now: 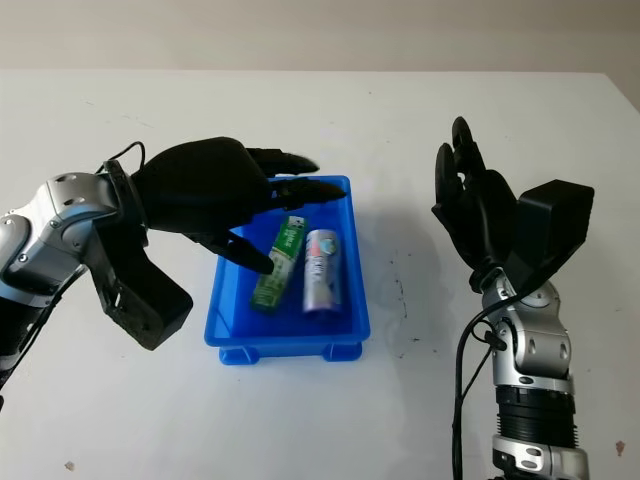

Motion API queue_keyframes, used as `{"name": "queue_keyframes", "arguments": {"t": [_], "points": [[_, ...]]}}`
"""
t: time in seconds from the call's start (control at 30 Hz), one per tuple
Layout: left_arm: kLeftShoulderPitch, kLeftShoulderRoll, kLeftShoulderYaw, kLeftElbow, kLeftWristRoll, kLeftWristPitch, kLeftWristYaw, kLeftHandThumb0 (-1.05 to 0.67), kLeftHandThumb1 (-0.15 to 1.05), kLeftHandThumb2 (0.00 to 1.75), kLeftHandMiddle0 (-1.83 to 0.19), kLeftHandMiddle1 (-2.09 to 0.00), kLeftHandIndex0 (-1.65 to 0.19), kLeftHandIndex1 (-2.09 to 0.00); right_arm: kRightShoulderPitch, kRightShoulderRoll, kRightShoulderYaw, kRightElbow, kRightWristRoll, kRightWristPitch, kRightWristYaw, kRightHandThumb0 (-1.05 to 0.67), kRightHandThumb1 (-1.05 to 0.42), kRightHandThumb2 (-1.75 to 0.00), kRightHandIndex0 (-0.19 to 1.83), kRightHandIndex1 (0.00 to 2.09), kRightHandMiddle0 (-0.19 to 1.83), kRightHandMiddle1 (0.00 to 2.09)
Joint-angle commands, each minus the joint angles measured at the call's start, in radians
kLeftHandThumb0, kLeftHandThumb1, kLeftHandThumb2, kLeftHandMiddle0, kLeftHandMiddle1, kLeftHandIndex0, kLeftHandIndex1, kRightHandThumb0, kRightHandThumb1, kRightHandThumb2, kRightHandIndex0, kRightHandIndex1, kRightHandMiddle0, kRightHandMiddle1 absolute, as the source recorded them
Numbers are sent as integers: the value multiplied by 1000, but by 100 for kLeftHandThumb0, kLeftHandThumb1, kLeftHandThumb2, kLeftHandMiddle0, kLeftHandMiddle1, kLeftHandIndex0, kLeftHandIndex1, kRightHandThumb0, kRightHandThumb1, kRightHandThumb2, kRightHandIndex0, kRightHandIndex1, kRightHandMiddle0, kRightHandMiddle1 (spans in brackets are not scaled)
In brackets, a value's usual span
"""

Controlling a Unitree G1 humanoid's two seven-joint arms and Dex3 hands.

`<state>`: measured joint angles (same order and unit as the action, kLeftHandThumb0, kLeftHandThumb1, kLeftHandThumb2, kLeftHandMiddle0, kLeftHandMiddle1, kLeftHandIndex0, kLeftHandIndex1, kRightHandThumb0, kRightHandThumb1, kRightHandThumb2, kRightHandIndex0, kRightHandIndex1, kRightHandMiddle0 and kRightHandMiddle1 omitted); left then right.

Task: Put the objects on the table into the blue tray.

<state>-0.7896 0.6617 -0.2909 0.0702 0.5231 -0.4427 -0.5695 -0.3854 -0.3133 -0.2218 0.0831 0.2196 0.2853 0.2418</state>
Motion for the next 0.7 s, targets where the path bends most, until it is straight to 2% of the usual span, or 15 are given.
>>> {"name": "queue_keyframes", "arguments": {"t": [0.0,0.07,0.1,0.2,0.3,0.37,0.47,0.57,0.67], "points": [[4,-21,59,-5,-109,33,-16,-80,105,21,19,0,19,-2,-6,0,1,-1,-2,-18,-1,-71,-105,-70,-19,0,-19,0],[15,-67,140,10,-301,119,-29,-81,105,28,19,0,19,0,-10,8,-2,-6,4,-21,-6,-71,-105,-70,-19,0,-19,0],[20,-87,175,16,-378,157,-29,-82,105,37,19,0,19,0,-11,10,-2,-8,6,-24,-7,-72,-105,-69,-19,0,-19,0],[53,-179,326,30,-589,328,68,-84,105,52,19,0,19,0,-21,30,-8,-12,23,-40,-16,-74,-105,-66,-19,0,-19,0],[115,-254,450,35,-746,429,154,-77,105,61,19,0,19,0,-32,41,-4,-16,24,-42,-33,-75,-105,-66,-19,0,-19,0],[147,-275,492,33,-805,464,174,-76,105,63,19,0,19,0,-37,44,-1,-14,24,-46,-38,-76,-105,-66,-19,0,-19,0],[217,-299,544,48,-835,463,216,-74,105,71,19,0,19,0,-44,47,2,-3,21,-65,-39,-75,-105,-68,-19,0,-19,0],[343,-349,580,66,-834,422,268,-74,105,67,19,0,19,0,-51,53,7,4,12,-66,-54,-75,-105,-69,-19,0,-19,0],[435,-383,593,64,-841,403,283,-73,105,65,19,0,19,0,-54,50,10,14,6,-76,-55,-74,-105,-70,-19,0,-19,0]]}}
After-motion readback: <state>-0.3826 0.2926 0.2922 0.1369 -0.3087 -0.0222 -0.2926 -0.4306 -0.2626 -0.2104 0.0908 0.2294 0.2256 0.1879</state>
